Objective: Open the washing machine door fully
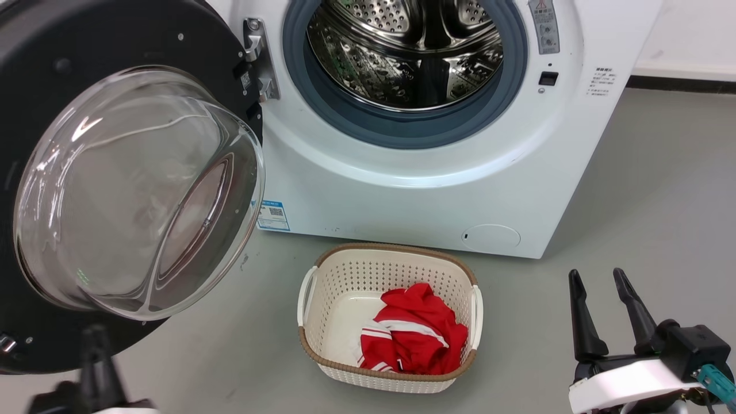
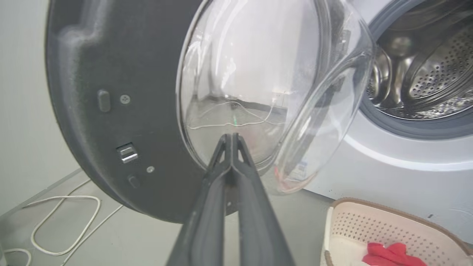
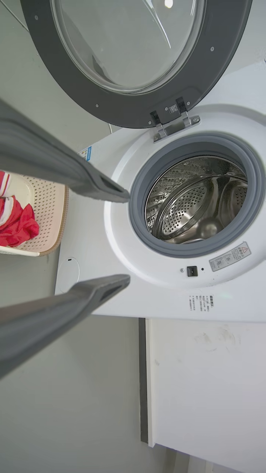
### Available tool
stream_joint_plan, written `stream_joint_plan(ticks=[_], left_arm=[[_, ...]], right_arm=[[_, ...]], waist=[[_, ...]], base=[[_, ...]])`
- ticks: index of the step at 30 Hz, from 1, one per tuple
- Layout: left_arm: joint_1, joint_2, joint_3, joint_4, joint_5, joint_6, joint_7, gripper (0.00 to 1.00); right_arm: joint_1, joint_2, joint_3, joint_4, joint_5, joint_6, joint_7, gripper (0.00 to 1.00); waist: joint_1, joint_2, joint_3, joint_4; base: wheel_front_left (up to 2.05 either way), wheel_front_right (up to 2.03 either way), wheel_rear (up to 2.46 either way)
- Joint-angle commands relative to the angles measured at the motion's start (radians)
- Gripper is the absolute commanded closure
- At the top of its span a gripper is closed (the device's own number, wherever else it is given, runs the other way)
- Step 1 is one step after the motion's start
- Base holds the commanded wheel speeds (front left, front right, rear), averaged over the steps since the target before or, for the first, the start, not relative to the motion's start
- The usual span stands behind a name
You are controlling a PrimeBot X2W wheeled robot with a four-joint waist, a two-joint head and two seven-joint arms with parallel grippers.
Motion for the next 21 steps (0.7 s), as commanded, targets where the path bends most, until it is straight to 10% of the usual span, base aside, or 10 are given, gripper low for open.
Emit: stream_joint_plan(ticks=[1,4,21], left_arm=[[0.011,-0.006,-0.014,-0.011,0.011,-0.005,-0.002,0.71],[0.020,-0.036,-0.088,-0.054,0.042,-0.015,-0.002,0.01],[-0.123,-0.055,-0.289,-0.051,0.124,-0.014,-0.002,0.00]], right_arm=[[0.013,0.001,0.000,-0.003,-0.009,0.000,-0.007,0.00],[0.014,0.001,0.001,-0.007,-0.015,0.000,-0.008,0.00],[0.032,0.001,-0.011,-0.113,-0.123,0.000,0.041,0.00]], waist=[[-0.0001,0.0000,-0.005,0.001],[-0.0001,0.0000,-0.013,0.000],[-0.0001,0.0000,-0.024,-0.099]], base=[[0.00,0.00,0.00],[0.00,0.00,0.00],[0.00,0.00,0.00]])
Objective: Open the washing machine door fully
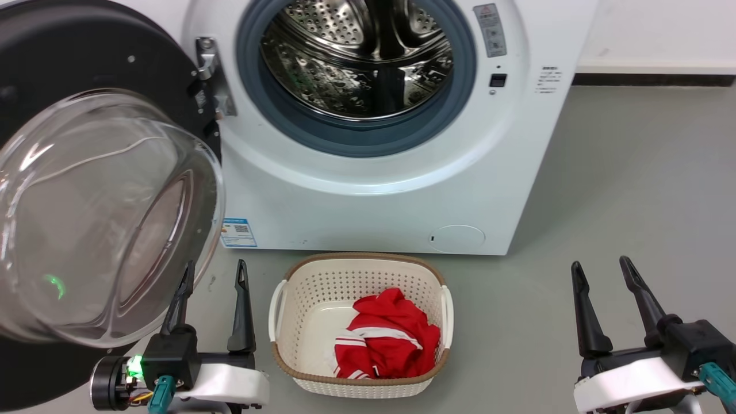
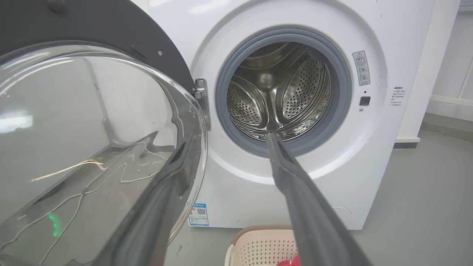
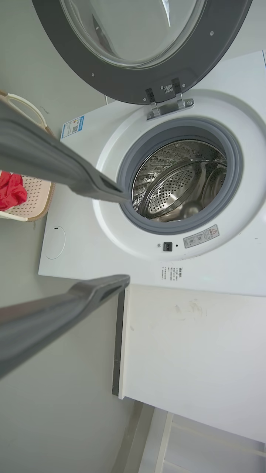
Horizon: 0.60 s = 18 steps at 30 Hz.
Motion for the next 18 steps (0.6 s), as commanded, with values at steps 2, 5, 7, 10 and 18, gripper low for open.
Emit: stream_joint_plan(ticks=[2,5,7,10,18], left_arm=[[-0.019,0.006,0.005,0.006,0.009,0.003,-0.002,0.00],[-0.016,0.010,0.009,0.016,0.009,0.005,-0.002,0.00],[-0.015,0.010,0.009,0.020,0.008,0.003,-0.002,0.00],[-0.014,0.010,0.007,0.029,0.010,-0.001,-0.002,0.00],[-0.010,0.009,0.001,0.041,0.013,-0.006,-0.002,0.00]], right_arm=[[0.015,0.001,-0.002,-0.010,-0.004,0.000,0.005,0.00],[0.019,0.001,-0.003,-0.015,-0.010,0.000,0.011,0.00],[0.023,0.001,-0.007,-0.015,-0.006,0.000,0.012,0.00],[0.027,0.001,-0.007,-0.011,-0.002,0.000,0.014,0.00],[0.023,0.001,-0.008,0.001,0.012,0.000,0.013,0.00]], waist=[[0.0000,0.0000,0.002,-0.019],[0.0000,0.0000,0.002,-0.038],[0.0000,0.0000,0.003,-0.045],[0.0000,0.0000,0.003,-0.051],[0.0000,0.0000,0.001,-0.055]], base=[[0.00,0.00,0.00],[0.00,0.00,0.00],[0.00,0.00,0.00],[0.00,0.00,0.00],[0.00,0.00,0.00]])
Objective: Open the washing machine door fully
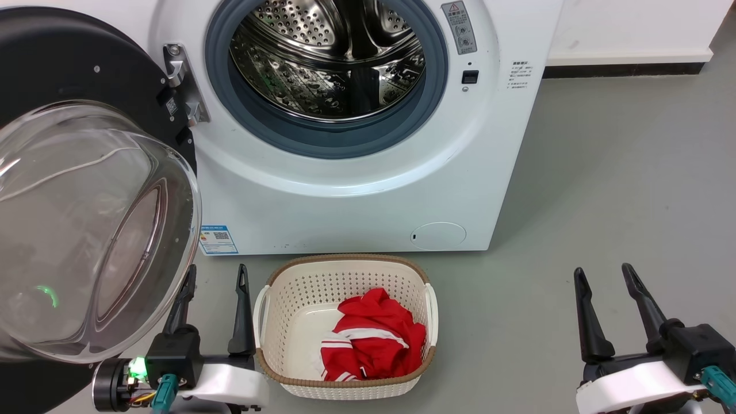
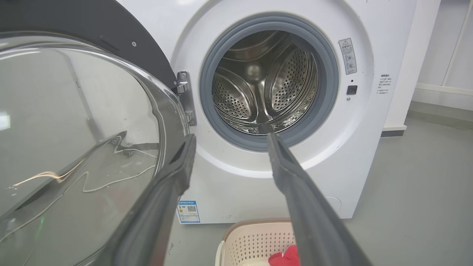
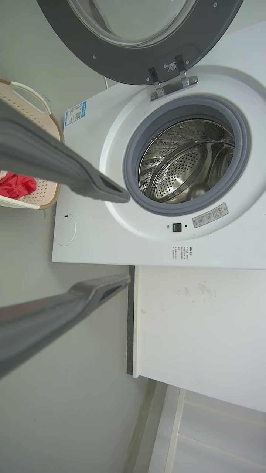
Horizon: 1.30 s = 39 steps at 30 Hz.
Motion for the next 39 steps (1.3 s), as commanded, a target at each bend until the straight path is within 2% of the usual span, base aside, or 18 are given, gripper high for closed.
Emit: stream_joint_plan(ticks=[1,16,17,19,31,39], left_arm=[[-0.001,0.003,-0.001,0.001,0.006,-0.005,-0.002,0.00],[-0.008,0.003,0.001,0.005,-0.010,-0.015,-0.002,0.00],[0.001,0.000,0.001,0.008,-0.012,-0.013,0.000,1.00],[0.008,-0.003,0.001,0.027,-0.015,-0.014,0.003,1.00],[-0.016,-0.003,0.031,0.057,-0.268,-0.041,0.068,1.00],[-0.025,-0.004,0.041,0.067,-0.400,-0.056,0.096,1.00]], right_arm=[[0.006,0.001,0.001,0.003,0.004,0.000,-0.002,0.00],[-0.005,0.001,0.008,0.025,0.029,0.000,-0.011,0.00],[-0.001,0.000,0.006,0.027,0.025,0.000,-0.009,1.00],[0.005,0.000,0.008,0.044,0.028,0.000,-0.008,1.00],[-0.022,-0.013,0.009,0.073,0.287,0.000,0.028,1.00],[-0.037,-0.019,0.008,0.091,0.420,0.000,0.049,1.00]], waist=[[0.0000,0.0000,0.000,0.000],[0.0000,0.0000,-0.002,0.003],[0.0000,0.0000,-0.002,0.003],[0.0000,0.0000,-0.001,0.003],[0.0000,0.0000,-0.002,0.003],[0.0000,0.0000,-0.003,0.003]], base=[[0.00,0.00,0.00],[0.00,0.00,0.00],[0.00,0.00,0.00],[0.00,0.00,0.00],[0.00,0.00,0.00],[0.00,0.00,0.00]])
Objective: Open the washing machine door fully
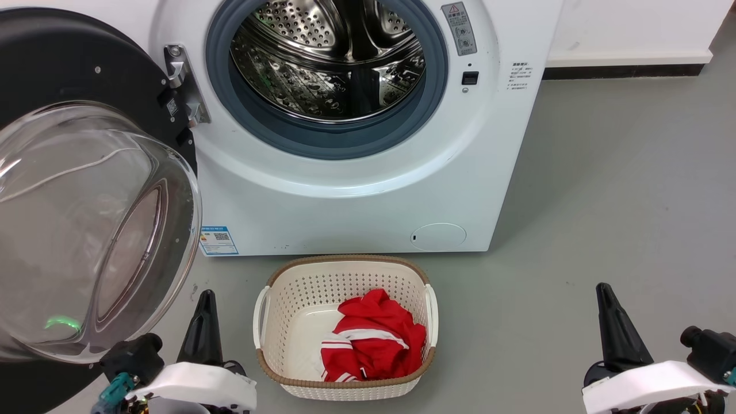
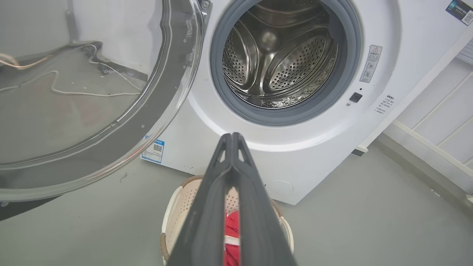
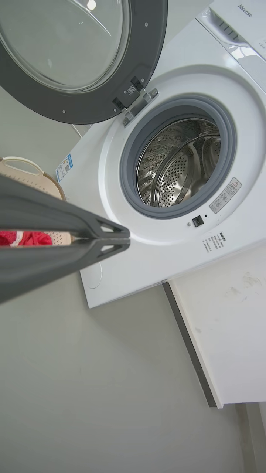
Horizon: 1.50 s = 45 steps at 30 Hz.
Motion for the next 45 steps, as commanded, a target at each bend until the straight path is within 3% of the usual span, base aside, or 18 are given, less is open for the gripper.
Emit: stream_joint_plan(ticks=[1,22,45], left_arm=[[-0.030,0.002,0.004,-0.011,-0.028,-0.006,0.005,1.00],[-0.057,0.001,0.037,0.023,-0.363,-0.042,0.084,1.00],[-0.081,-0.001,0.066,0.054,-0.656,-0.074,0.155,1.00]], right_arm=[[-0.030,-0.009,-0.001,-0.010,0.032,0.000,0.002,1.00],[-0.066,-0.018,-0.011,0.032,0.362,0.000,0.060,1.00],[-0.096,-0.021,-0.027,0.070,0.647,0.000,0.117,1.00]], waist=[[0.0000,-0.0001,0.000,0.000],[0.0000,-0.0001,-0.002,0.000],[0.0000,-0.0001,-0.003,-0.001]], base=[[0.00,0.00,0.00],[0.00,0.00,0.00],[0.00,0.00,0.00]])
